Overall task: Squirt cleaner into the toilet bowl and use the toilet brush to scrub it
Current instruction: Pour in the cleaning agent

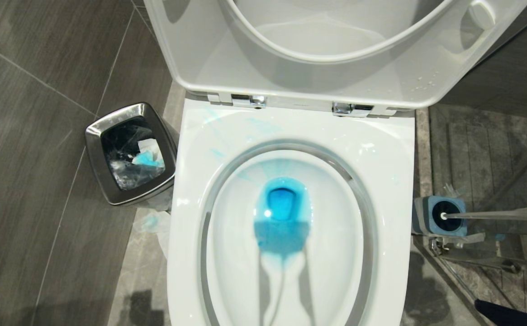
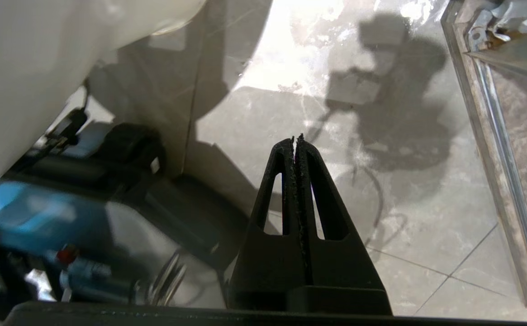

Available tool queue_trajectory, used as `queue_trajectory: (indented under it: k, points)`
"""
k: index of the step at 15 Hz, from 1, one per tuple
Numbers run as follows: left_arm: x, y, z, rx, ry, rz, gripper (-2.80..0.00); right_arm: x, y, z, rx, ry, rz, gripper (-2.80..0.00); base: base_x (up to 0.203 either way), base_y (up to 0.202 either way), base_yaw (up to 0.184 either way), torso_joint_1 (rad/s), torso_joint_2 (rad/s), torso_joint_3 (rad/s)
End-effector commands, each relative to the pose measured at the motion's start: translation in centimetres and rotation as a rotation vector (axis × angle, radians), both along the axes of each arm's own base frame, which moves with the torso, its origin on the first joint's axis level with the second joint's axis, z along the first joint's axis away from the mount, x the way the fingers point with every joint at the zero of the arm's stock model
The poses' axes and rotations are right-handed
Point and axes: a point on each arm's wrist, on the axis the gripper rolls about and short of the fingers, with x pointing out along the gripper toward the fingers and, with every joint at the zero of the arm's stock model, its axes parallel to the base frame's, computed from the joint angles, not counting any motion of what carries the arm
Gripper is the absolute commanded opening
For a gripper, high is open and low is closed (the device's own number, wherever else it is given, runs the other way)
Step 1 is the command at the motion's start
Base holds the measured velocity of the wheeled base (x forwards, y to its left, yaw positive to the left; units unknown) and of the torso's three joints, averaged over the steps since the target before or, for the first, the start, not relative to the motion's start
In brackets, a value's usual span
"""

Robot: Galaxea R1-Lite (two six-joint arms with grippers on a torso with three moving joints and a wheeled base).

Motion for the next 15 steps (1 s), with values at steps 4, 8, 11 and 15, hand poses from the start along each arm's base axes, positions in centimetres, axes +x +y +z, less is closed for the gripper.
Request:
queue_trajectory:
  k: [4, 8, 11, 15]
  points:
    - [0.0, 0.0, 0.0, 0.0, 0.002, 0.001, -2.8, 7.2, 0.1, -3.5, 0.011, -0.045, 0.021, -2.8, 0.0, 0.0, 0.0, 0.0, 0.0, 0.0]
    - [0.0, 0.0, 0.0, 0.0, 0.002, 0.001, -2.8, 10.6, 0.2, -4.8, 0.031, -0.192, 0.073, -2.8, 0.0, 0.0, 0.0, 0.0, 0.0, 0.0]
    - [0.0, 0.0, 0.0, 0.0, 0.002, 0.001, -2.8, 13.1, 0.0, -3.4, 0.029, -0.313, 0.075, -2.8, 0.0, 0.0, 0.0, 0.0, 0.0, 0.0]
    - [0.0, 0.0, 0.0, 0.0, 0.002, 0.001, -2.8, 14.0, 0.0, -3.4, 0.027, -0.327, 0.07, -2.8, 0.0, 0.0, 0.0, 0.0, 0.0, 0.0]
